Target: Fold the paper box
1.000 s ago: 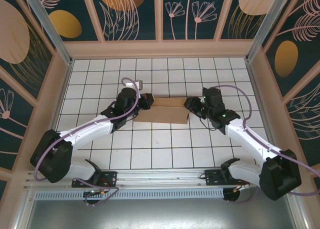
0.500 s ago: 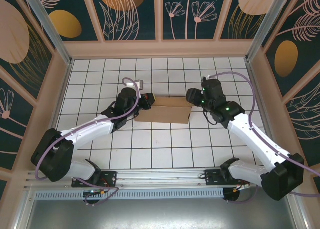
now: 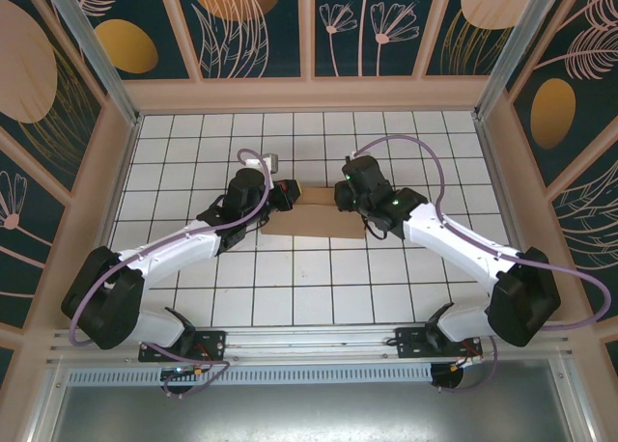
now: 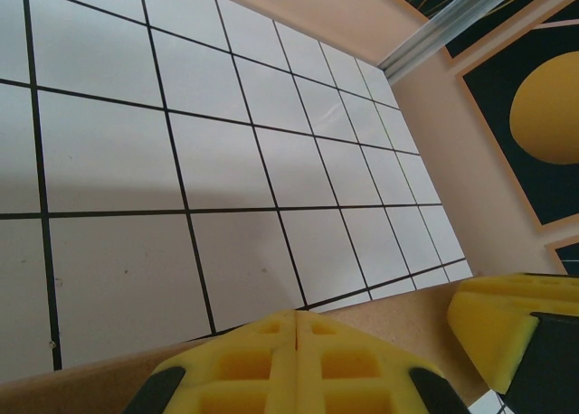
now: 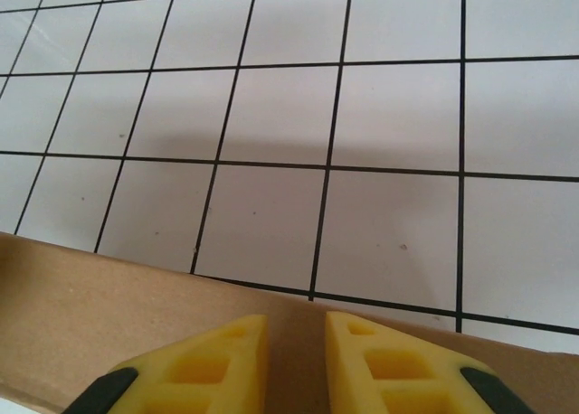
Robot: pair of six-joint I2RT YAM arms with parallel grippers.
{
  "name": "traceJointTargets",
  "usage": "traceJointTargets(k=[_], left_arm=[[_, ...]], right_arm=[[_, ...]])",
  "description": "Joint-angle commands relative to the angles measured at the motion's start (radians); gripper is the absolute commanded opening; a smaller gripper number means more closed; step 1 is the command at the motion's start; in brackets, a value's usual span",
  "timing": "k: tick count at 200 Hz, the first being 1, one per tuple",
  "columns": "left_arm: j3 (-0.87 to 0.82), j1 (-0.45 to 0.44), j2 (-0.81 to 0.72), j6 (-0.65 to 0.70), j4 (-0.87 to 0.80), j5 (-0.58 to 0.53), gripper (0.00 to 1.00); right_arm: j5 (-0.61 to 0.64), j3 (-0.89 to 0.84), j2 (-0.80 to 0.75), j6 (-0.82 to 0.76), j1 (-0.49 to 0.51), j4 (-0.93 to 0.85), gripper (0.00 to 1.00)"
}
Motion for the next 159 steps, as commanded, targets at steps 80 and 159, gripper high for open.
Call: traceJointTargets(k=[80,159], left_arm=[[0.104,0.002,-0.031,0.087,-0.241,0.028,0.14],[0.100,0.217,-0.196,0.116,-0.446,0.038,0.72]], right_arm=[[0.226,-0.125,0.095,0.062,0.115,0.031,0.18],[0.227,-0.145,0.102,0.078,0.135,0.051,0.18]])
